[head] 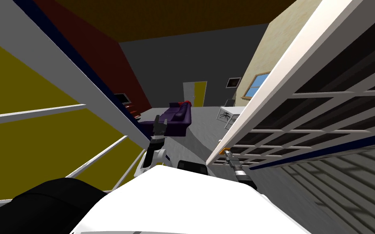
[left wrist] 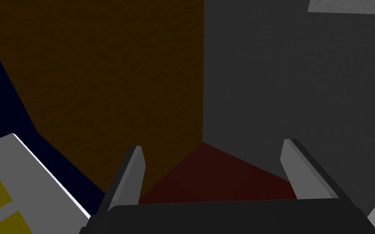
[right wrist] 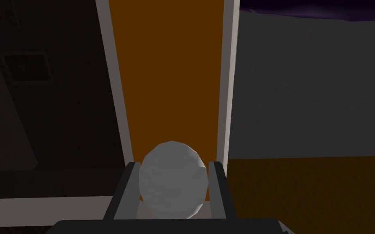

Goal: Pull the door open

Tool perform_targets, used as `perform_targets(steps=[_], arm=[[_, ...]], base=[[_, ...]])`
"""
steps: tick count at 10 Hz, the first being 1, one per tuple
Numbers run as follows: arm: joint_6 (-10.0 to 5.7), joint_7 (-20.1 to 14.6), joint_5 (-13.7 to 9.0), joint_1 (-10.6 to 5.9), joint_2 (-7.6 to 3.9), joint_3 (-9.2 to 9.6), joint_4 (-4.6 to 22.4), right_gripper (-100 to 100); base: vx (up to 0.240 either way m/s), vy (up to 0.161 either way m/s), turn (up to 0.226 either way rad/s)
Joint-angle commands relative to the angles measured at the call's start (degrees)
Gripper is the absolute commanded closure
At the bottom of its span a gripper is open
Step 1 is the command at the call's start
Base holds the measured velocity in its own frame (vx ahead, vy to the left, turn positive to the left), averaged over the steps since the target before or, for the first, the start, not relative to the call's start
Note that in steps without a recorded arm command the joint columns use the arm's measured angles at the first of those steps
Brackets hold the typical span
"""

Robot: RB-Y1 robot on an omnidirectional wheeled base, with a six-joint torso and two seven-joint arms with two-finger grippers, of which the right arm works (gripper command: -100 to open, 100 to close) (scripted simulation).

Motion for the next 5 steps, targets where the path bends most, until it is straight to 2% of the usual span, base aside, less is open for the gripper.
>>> perform_targets(steps=[1, 5], arm=[[0.24, -2.3, -1.0, -0.22, 0.05, 0.49, 0.0, 100], [0.59, -6.1, -2.7, -0.53, 0.03, 1.23, 0.1, 100]], base=[[-0.086, -0.038, 0.124], [-0.061, -0.024, 0.059]])
